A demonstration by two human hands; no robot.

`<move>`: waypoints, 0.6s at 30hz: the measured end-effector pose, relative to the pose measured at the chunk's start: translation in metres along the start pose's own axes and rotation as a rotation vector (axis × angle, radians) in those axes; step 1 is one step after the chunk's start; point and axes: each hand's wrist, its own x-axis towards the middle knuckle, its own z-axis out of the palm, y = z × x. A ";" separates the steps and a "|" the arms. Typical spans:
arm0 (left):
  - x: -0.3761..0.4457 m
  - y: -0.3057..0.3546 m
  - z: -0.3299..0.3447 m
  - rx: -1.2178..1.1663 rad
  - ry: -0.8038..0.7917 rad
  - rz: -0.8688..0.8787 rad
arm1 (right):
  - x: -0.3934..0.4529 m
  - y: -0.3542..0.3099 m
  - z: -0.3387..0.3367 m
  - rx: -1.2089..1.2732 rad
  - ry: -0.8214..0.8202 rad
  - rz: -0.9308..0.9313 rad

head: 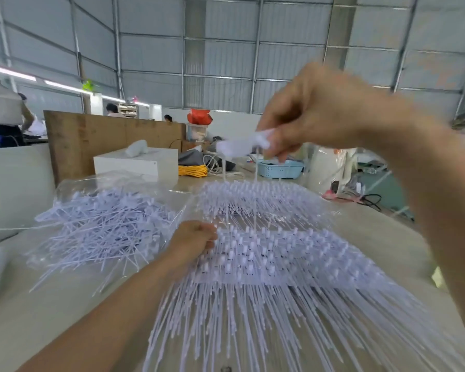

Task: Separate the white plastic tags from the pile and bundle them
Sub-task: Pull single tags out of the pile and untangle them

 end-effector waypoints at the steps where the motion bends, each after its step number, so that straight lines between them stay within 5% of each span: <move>1: 0.002 0.001 0.000 -0.055 0.026 0.007 | 0.005 0.008 0.018 0.015 -0.095 0.031; 3: 0.003 0.006 0.001 -0.182 0.057 0.030 | 0.004 0.037 0.069 0.063 -0.350 0.124; 6: -0.002 0.015 0.004 -0.311 -0.048 -0.031 | 0.000 0.078 0.116 0.154 -0.447 0.283; 11: -0.010 0.015 0.004 -0.157 -0.181 -0.023 | -0.006 0.103 0.157 0.371 -0.336 0.392; 18: -0.021 0.015 0.000 0.045 -0.241 0.130 | -0.013 0.101 0.185 0.419 -0.181 0.310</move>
